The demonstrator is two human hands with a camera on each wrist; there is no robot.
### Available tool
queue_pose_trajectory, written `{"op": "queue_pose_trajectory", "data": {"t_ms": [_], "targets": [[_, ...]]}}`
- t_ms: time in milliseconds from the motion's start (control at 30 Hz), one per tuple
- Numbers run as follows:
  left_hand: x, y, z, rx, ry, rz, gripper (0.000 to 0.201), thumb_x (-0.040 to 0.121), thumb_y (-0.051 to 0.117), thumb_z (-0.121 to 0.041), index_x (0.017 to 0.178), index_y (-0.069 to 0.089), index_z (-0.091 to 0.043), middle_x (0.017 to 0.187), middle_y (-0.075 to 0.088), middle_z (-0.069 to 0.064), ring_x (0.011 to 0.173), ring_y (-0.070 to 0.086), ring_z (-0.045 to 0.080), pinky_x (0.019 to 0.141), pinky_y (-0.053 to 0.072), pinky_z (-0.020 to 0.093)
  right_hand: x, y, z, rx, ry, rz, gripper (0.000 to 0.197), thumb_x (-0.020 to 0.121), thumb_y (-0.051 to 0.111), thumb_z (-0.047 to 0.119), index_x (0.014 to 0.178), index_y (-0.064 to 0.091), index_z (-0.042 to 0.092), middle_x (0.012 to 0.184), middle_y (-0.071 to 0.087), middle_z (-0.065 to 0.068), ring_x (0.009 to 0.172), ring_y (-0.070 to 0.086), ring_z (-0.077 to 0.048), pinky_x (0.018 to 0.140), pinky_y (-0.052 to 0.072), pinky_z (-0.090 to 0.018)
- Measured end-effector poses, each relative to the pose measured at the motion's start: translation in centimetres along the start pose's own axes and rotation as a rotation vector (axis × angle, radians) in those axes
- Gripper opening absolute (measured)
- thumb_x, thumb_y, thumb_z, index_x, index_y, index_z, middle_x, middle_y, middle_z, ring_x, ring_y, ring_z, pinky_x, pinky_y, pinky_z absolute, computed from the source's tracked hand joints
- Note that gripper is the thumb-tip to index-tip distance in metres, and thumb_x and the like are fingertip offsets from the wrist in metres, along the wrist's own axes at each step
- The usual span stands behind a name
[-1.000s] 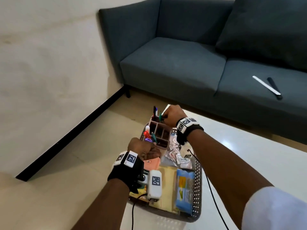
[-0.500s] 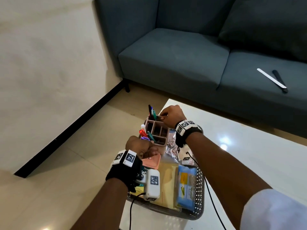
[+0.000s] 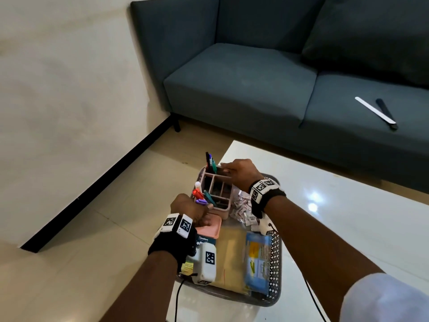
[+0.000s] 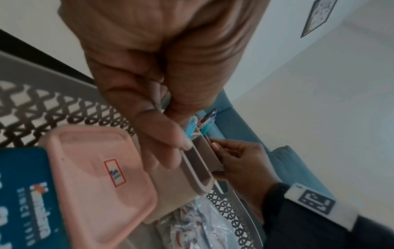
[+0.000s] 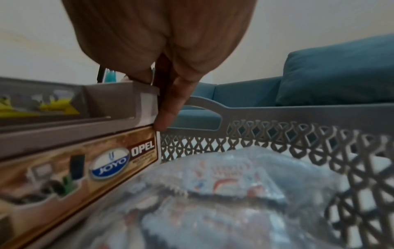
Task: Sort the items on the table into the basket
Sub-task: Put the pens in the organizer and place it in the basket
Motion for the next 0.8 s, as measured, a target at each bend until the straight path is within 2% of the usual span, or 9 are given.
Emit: {"op": "queue_pose_trajectory", "data": {"t_ms": [133, 233, 333, 400, 500, 567, 667, 733, 800], "targets": [[-1.5, -0.5, -0.5, 0.153, 0.074, -0.025, 0.029, 0.062, 0.089, -0.009, 0.078, 0.067, 0.001, 0.062, 0.071, 0.014, 0.054, 0.071, 0.028, 0.052, 0.059, 0.034, -2.3, -1.5, -0.5, 0.184, 0.086, -0.325, 0.026, 0.09, 0.064, 0.017, 0.114, 0.072, 0.013, 0.102, 0.074, -0.013, 0.094, 0.068, -0.028, 0.088, 0.052, -0.036], [-3.9, 0.1, -0.3, 0.198, 0.127, -0.043, 0.02, 0.062, 0.087, -0.003, 0.073, 0.07, -0.003, 0.055, 0.07, 0.009, 0.051, 0.07, 0.026, 0.056, 0.061, 0.041, -5.6, -3.2, -0.6, 0.303, 0.242, -0.454, 0.023, 0.087, 0.068, 0.016, 0.108, 0.075, 0.012, 0.104, 0.074, -0.01, 0.098, 0.069, -0.022, 0.094, 0.052, -0.034], [-6.1, 1.9, 0.0, 0.251, 0.216, -0.016, 0.011, 0.073, 0.074, 0.006, 0.076, 0.065, 0.002, 0.05, 0.067, 0.008, 0.041, 0.066, 0.023, 0.041, 0.056, 0.039, -10.6, -4.9, 0.0, 0.355, 0.319, -0.524, 0.016, 0.08, 0.073, 0.014, 0.095, 0.078, 0.012, 0.093, 0.076, -0.007, 0.088, 0.071, -0.018, 0.088, 0.049, -0.018], [-8.7, 4.6, -0.3, 0.328, 0.284, 0.035, 0.013, 0.075, 0.076, 0.001, 0.079, 0.065, 0.006, 0.054, 0.067, 0.012, 0.039, 0.065, 0.021, 0.038, 0.055, 0.037, -15.4, -6.5, -0.4, 0.397, 0.385, -0.595, 0.012, 0.077, 0.075, 0.014, 0.087, 0.08, 0.013, 0.085, 0.077, -0.005, 0.08, 0.071, -0.017, 0.082, 0.052, -0.022], [-14.3, 10.1, -1.1, 0.534, 0.522, 0.154, 0.016, 0.072, 0.08, -0.016, 0.072, 0.071, -0.002, 0.057, 0.068, 0.007, 0.047, 0.068, 0.017, 0.048, 0.058, 0.029, -23.4, -8.3, -2.4, 0.487, 0.558, -0.647, 0.006, 0.075, 0.076, 0.015, 0.08, 0.079, 0.014, 0.078, 0.076, -0.002, 0.073, 0.07, -0.012, 0.077, 0.056, -0.029], [-18.7, 14.6, -0.5, 0.595, 0.697, 0.286, 0.015, 0.073, 0.081, -0.018, 0.065, 0.072, -0.009, 0.054, 0.068, 0.004, 0.05, 0.068, 0.017, 0.053, 0.058, 0.03, -29.3, -9.2, -4.1, 0.518, 0.684, -0.654, 0.005, 0.076, 0.076, 0.014, 0.08, 0.079, 0.013, 0.079, 0.076, -0.002, 0.074, 0.069, -0.01, 0.079, 0.056, -0.027], [-24.1, 21.3, 2.1, 0.762, 0.908, 0.361, 0.013, 0.074, 0.079, -0.028, 0.069, 0.074, -0.017, 0.071, 0.073, -0.001, 0.071, 0.069, 0.017, 0.071, 0.056, 0.031, -37.7, -10.7, -7.3, 0.442, 0.84, -0.635, 0.009, 0.076, 0.075, 0.016, 0.082, 0.079, 0.011, 0.083, 0.076, -0.003, 0.083, 0.07, -0.015, 0.079, 0.049, -0.019], [-26.7, 25.3, 4.8, 0.807, 0.946, 0.416, 0.011, 0.077, 0.077, -0.029, 0.075, 0.074, -0.018, 0.082, 0.073, -0.001, 0.082, 0.068, 0.018, 0.078, 0.054, 0.03, -43.3, -11.9, -9.7, 0.367, 0.946, -0.62, 0.011, 0.077, 0.074, 0.018, 0.083, 0.08, 0.011, 0.086, 0.076, -0.005, 0.088, 0.07, -0.018, 0.077, 0.045, -0.017], [-28.8, 29.2, 7.6, 0.879, 0.967, 0.467, 0.011, 0.078, 0.076, -0.03, 0.079, 0.073, -0.019, 0.088, 0.073, 0.001, 0.089, 0.067, 0.02, 0.081, 0.053, 0.029, -48.8, -12.9, -12.4, 0.302, 1.036, -0.652, 0.014, 0.076, 0.073, 0.021, 0.081, 0.079, 0.01, 0.085, 0.076, -0.008, 0.088, 0.07, -0.024, 0.077, 0.047, -0.024]]}}
Point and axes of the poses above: each hand's wrist, its own x-axis towards the middle knuckle, its own y-axis out of the palm, z = x × y, the point moved 3 cm from there along x, towards the middle knuckle
